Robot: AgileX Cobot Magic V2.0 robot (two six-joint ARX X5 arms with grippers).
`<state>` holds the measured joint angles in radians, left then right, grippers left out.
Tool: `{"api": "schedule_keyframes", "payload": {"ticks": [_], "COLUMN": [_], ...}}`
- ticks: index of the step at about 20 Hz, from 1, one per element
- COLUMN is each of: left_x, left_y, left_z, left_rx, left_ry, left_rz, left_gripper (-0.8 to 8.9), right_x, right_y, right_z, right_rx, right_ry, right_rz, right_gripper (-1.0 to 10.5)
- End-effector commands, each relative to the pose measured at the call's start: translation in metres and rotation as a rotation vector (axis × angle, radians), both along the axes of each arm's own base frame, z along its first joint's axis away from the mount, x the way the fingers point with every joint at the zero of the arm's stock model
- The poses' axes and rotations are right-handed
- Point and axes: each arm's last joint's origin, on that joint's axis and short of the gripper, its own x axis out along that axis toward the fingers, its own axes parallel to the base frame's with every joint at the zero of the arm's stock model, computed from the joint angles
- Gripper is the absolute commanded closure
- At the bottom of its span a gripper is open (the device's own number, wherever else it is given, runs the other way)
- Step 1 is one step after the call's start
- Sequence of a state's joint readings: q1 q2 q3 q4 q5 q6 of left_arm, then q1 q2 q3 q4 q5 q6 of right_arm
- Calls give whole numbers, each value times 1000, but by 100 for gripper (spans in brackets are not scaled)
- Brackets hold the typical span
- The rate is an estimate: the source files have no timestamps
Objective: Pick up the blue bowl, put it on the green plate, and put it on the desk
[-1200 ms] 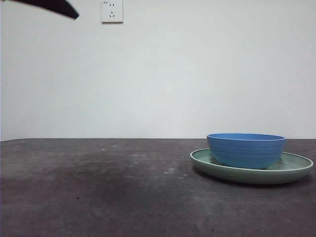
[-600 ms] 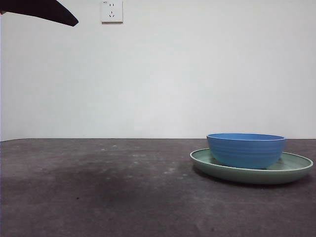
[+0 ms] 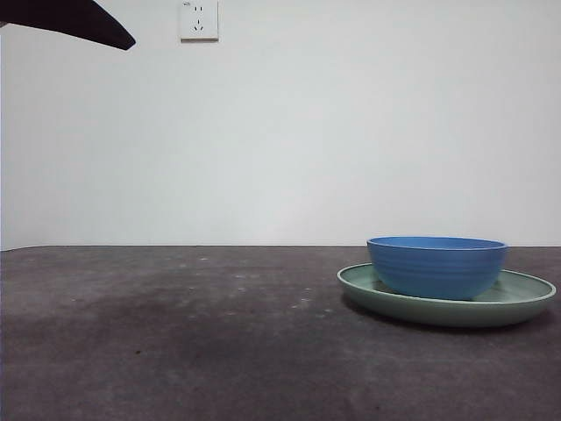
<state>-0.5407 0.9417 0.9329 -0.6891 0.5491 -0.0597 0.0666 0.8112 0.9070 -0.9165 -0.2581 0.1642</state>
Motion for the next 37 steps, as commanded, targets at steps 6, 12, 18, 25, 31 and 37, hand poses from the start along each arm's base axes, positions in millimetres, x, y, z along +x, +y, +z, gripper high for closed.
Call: {"api": "schedule_keyframes", "payload": {"ticks": [6, 12, 18, 25, 31, 37], "left_x": [0, 0, 0, 0, 0, 0], "left_y": [-2, -2, -2, -2, -2, -2], "left_z": [2, 2, 2, 2, 2, 2], "left_rx": [2, 3, 3, 2, 2, 3], "left_ry": [-32, -33, -32, -32, -32, -31], "left_rz": [-27, -28, -28, -28, -28, -28], "left_gripper": [533, 533, 533, 533, 533, 533], "right_x": [77, 122, 148, 158, 161, 161], "right_y": [-27, -27, -24, -24, -24, -24], "right_z": [-47, -92, -130, -149, -149, -149], "right_rx": [101, 92, 91, 92, 91, 104], "right_ry": [135, 217, 267, 285, 261, 258], "right_rz": [-68, -41, -24, -22, -22, -28], "right_gripper": [594, 652, 684, 796, 925, 933]}}
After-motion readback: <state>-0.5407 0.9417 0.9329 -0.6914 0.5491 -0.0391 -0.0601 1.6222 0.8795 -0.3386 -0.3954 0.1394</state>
